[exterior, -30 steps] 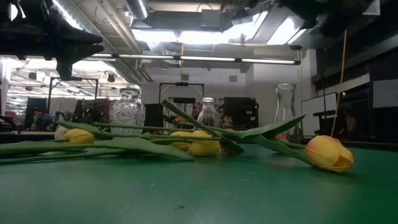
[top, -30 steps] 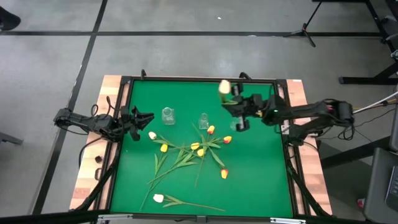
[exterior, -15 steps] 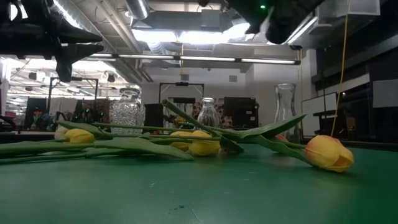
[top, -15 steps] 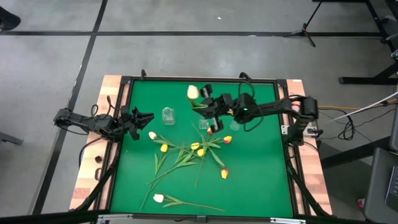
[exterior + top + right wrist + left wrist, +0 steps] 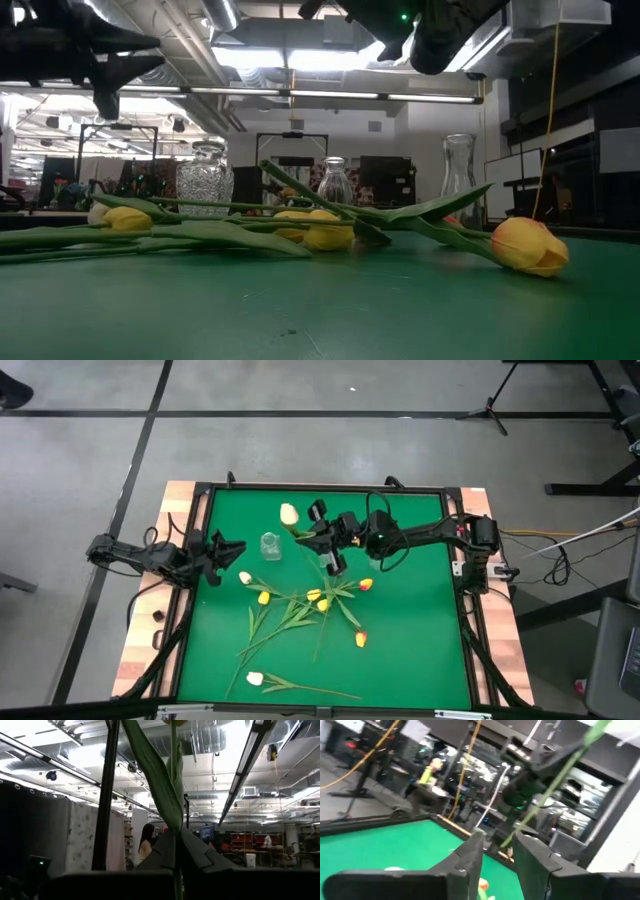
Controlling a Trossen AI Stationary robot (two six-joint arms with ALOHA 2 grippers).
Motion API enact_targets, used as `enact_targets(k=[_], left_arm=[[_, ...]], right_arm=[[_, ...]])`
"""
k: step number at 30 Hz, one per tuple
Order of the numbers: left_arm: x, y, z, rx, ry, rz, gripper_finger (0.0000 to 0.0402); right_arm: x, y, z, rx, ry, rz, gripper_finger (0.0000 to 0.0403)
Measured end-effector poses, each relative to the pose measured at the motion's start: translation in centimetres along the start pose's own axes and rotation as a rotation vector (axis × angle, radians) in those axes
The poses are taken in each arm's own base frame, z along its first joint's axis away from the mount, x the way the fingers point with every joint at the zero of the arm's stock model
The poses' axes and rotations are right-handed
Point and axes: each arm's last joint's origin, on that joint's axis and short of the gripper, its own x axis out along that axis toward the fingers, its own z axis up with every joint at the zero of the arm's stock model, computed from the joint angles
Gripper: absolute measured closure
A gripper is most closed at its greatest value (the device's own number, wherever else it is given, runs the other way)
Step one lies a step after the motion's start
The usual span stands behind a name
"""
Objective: Sort flowers into vase by color
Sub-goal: Put the bottom right white flower into the left transparent vase
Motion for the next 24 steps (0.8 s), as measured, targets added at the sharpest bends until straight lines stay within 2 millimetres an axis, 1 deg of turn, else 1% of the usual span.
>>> enact_targets(k=[3,5,9,12,17,24], left_arm=[[0.0,-0.3,0.4,0.019,0.010,-0.059,0.0277],[0.0,-0.4,0.4,0.025,0.014,-0.075,0.0264],[0.0,-0.4,0.3,0.055,0.028,-0.069,0.0240],[0.0,-0.3,0.3,0.061,0.030,-0.068,0.0228],[0.0,-0.3,0.0,0.080,0.056,-0.073,0.0223],[-0.1,0.0,-0.6,0.116,0.114,-0.047,0.0223]], right_arm=[[0.5,-0.8,0.1,-0.020,-0.026,-0.017,0.0398],[1.2,-1.6,-0.2,-0.029,-0.031,0.022,0.0398],[3.2,-2.8,-2.2,-0.019,-0.031,0.072,0.0398],[4.2,-4.0,-3.9,-0.028,-0.051,0.075,0.0398],[4.6,-6.0,-5.3,-0.045,-0.073,0.057,0.0398],[4.3,-8.4,-6.9,-0.013,-0.095,0.038,0.0398]])
